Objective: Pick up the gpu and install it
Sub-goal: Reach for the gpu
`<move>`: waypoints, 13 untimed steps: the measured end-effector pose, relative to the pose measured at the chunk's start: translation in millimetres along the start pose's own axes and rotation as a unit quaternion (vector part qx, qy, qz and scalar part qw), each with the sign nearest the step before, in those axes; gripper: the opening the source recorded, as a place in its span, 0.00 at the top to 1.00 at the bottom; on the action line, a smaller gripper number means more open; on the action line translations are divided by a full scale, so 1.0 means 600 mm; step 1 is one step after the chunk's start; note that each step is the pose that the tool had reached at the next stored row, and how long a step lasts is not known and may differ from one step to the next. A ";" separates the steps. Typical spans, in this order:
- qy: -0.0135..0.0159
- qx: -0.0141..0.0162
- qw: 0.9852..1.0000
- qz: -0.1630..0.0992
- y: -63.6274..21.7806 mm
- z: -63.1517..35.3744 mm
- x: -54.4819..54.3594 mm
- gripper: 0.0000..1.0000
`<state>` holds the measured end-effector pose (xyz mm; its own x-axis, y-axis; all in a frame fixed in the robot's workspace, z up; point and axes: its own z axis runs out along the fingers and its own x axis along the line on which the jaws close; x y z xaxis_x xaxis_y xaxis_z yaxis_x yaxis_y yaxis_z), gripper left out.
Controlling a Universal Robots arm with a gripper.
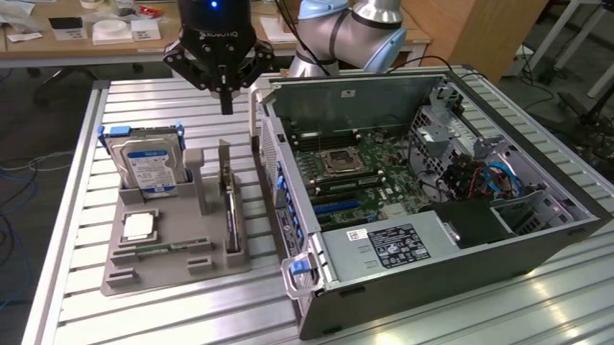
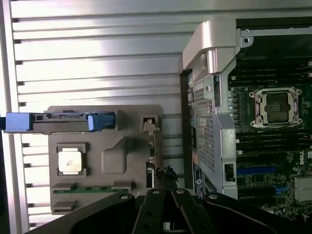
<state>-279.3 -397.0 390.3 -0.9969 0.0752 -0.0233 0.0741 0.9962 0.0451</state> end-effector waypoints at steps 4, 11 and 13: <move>0.000 0.000 1.000 0.000 0.000 0.000 0.003 0.89; 0.000 0.000 1.000 0.000 -0.003 0.000 0.004 0.89; 0.000 0.000 1.000 0.000 -0.008 0.000 0.003 0.89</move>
<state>-281.7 -401.5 390.3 -0.9969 0.0753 -0.0233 0.0742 0.9962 0.0451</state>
